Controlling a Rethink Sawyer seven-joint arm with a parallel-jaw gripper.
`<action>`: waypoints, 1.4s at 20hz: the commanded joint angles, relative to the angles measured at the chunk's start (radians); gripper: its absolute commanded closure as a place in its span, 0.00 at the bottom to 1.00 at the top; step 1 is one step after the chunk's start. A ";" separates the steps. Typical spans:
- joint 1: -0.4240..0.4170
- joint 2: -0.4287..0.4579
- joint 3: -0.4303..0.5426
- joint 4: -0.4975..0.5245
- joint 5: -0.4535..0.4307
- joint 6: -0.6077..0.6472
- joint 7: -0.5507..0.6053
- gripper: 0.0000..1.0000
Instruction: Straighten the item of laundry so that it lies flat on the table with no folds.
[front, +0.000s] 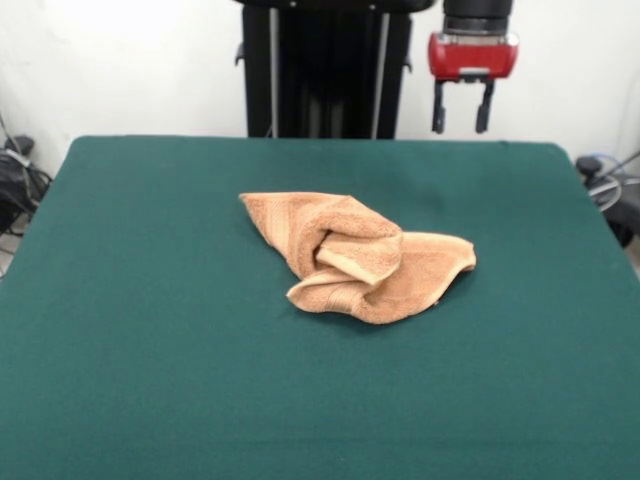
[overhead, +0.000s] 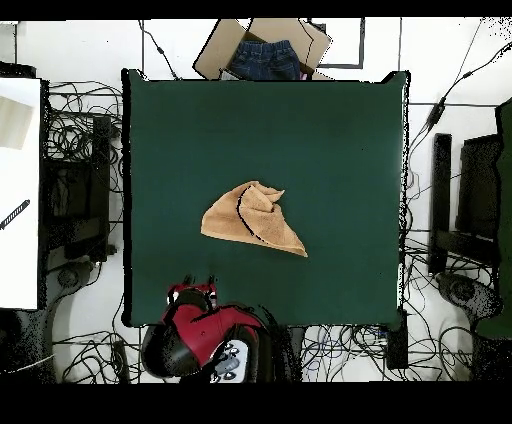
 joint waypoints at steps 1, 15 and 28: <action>-0.006 0.071 0.095 -0.074 -0.007 0.047 0.070 0.00; -0.045 0.067 0.137 -0.085 -0.009 0.103 0.046 0.00; -0.006 0.049 0.099 -0.035 0.005 0.050 0.086 0.00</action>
